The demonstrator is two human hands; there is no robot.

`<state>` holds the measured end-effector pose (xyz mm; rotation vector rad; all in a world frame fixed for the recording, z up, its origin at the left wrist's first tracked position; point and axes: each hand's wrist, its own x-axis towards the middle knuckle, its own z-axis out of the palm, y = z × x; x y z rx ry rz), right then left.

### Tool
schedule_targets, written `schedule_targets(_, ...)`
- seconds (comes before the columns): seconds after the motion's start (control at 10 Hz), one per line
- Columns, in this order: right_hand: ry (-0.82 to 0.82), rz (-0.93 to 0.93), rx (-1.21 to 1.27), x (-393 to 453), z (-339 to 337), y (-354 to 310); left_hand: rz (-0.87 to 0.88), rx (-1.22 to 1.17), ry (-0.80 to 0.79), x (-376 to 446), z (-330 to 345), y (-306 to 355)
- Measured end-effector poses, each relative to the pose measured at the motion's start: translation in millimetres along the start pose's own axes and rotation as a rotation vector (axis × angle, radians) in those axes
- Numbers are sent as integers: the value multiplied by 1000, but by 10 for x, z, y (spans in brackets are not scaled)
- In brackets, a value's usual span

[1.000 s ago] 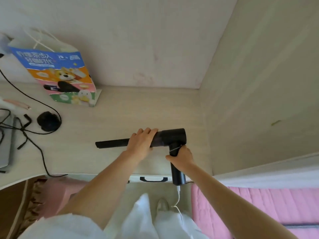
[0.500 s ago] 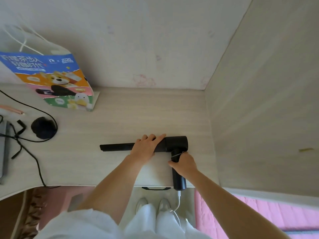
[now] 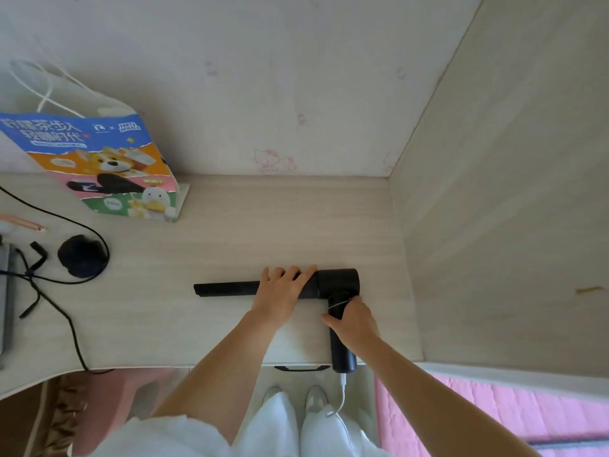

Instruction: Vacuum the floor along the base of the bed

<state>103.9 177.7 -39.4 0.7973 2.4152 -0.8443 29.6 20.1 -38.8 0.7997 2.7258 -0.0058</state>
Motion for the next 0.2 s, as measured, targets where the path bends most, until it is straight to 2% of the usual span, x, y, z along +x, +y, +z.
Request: schedule_targets(0.2,0,-11,-3,-127,-142,61,19,-14,46,-109,-81,-25)
